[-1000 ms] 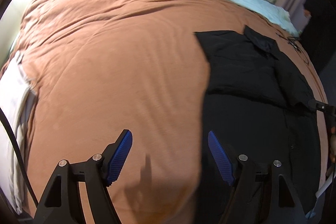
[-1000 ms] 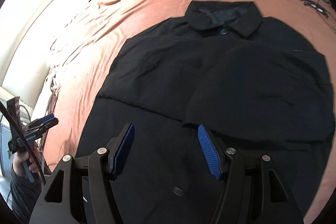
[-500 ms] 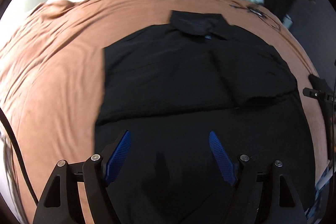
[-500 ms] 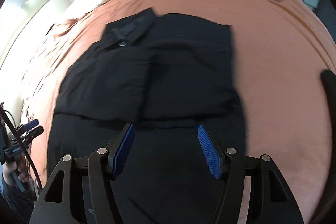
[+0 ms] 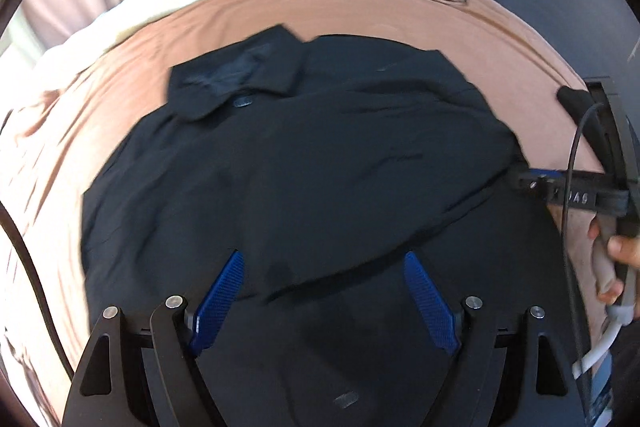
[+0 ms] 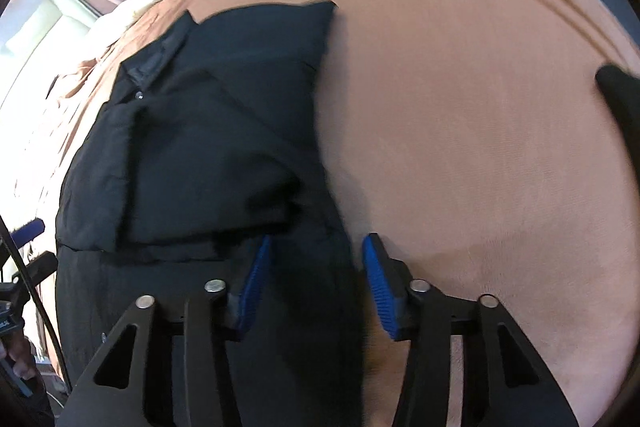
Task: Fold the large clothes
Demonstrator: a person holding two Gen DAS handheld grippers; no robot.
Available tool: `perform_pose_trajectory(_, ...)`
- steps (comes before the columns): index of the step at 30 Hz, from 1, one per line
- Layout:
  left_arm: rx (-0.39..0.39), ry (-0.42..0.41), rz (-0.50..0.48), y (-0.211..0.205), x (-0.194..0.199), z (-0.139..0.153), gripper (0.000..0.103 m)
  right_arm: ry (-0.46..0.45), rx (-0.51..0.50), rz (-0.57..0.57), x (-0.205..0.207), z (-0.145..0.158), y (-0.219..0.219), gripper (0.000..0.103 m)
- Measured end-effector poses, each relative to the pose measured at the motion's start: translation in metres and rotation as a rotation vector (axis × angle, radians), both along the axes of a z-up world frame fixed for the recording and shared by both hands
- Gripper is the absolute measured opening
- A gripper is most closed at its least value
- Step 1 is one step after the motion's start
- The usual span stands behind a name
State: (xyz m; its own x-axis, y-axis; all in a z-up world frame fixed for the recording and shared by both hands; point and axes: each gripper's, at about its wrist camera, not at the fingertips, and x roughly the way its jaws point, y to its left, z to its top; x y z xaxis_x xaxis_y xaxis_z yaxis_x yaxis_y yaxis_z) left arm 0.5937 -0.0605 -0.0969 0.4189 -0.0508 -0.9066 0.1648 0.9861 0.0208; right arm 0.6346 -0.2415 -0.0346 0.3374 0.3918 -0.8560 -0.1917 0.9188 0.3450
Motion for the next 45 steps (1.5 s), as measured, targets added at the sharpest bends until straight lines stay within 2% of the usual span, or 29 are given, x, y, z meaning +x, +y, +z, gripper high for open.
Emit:
perform_pose_trajectory(3,-0.003,0.019,-0.016,-0.022,0.015,-0.011,0.083,-0.001,0.064,-0.001,-0.003,-0.003,-0.015,0.035)
perform_pose_trajectory(7,0.016,0.050,-0.040,-0.048,0.027,-0.031,0.083,-0.004,0.116,0.003,-0.004,-0.011,-0.022,0.034)
perform_pose_trajectory(11,0.084,0.052,-0.042,-0.062,0.038,-0.049,0.083,-0.019,0.119,0.002,-0.011,-0.008,-0.030,0.034)
perform_pose_trajectory(13,0.083,0.053,-0.036,-0.061,0.041,-0.053,0.082,-0.030,0.100,0.009,-0.010,-0.012,-0.026,0.034)
perform_pose_trajectory(17,0.019,0.070,-0.042,-0.047,0.041,-0.050,0.053,-0.036,0.075,0.018,-0.009,-0.013,-0.021,0.034)
perform_pose_trajectory(19,-0.022,0.086,-0.042,-0.037,0.041,-0.045,0.043,-0.036,0.066,0.020,-0.007,-0.014,-0.019,0.034)
perform_pose_trajectory(20,-0.012,0.083,-0.032,-0.034,0.040,-0.042,0.037,-0.033,0.060,0.020,-0.006,-0.014,-0.018,0.034)
perform_pose_trajectory(22,0.006,0.075,-0.017,-0.026,0.038,-0.036,0.030,-0.022,0.038,0.020,-0.005,-0.012,-0.015,0.034)
perform_pose_trajectory(27,0.018,0.045,0.038,0.006,0.031,-0.014,0.030,0.007,-0.057,0.036,0.001,-0.007,-0.001,0.034)
perform_pose_trajectory(35,0.008,0.003,0.165,0.089,0.011,0.019,0.030,0.087,-0.096,0.021,0.008,0.010,0.007,0.036)
perform_pose_trajectory(38,0.044,0.003,0.218,0.123,0.000,0.023,0.030,0.056,-0.108,0.033,0.007,0.027,0.010,0.036)
perform_pose_trajectory(42,0.023,0.024,0.300,0.168,-0.011,0.018,0.030,0.019,-0.118,0.052,0.006,0.045,0.023,0.040)
perform_pose_trajectory(43,0.016,0.027,0.309,0.174,-0.013,0.016,0.031,0.008,-0.117,0.053,0.006,0.049,0.027,0.044)
perform_pose_trajectory(45,-0.005,0.036,0.325,0.185,-0.017,0.010,0.043,-0.004,-0.109,0.055,0.008,0.053,0.035,0.049)
